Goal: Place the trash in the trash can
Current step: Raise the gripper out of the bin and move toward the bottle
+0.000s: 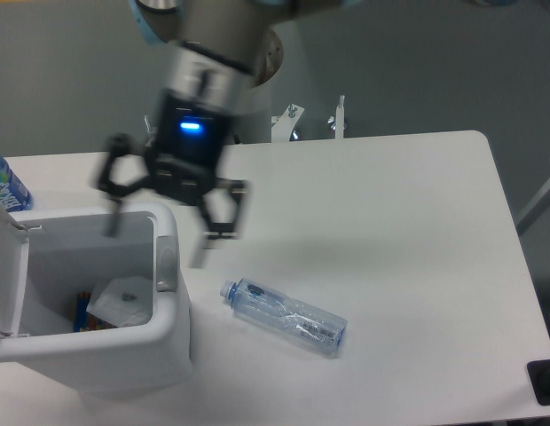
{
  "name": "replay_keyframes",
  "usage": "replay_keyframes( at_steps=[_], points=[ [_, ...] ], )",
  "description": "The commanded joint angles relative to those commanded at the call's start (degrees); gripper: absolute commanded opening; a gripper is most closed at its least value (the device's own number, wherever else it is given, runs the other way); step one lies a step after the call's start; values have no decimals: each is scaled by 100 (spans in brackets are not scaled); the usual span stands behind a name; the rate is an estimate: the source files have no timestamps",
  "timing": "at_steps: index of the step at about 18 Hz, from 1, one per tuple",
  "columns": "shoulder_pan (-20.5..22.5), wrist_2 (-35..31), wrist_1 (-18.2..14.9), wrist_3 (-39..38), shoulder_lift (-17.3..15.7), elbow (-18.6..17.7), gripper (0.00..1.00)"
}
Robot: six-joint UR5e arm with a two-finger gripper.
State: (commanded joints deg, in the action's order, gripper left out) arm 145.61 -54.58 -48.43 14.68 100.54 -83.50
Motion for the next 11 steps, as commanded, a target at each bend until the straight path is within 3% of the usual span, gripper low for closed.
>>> replay_keyframes(
  at_steps=[3, 6, 11],
  points=[
    [493, 0, 0, 18, 62, 26, 100],
    [679, -183, 0, 18, 202, 0, 100],
    [626, -2019, -17, -70, 404, -131, 100]
  ],
)
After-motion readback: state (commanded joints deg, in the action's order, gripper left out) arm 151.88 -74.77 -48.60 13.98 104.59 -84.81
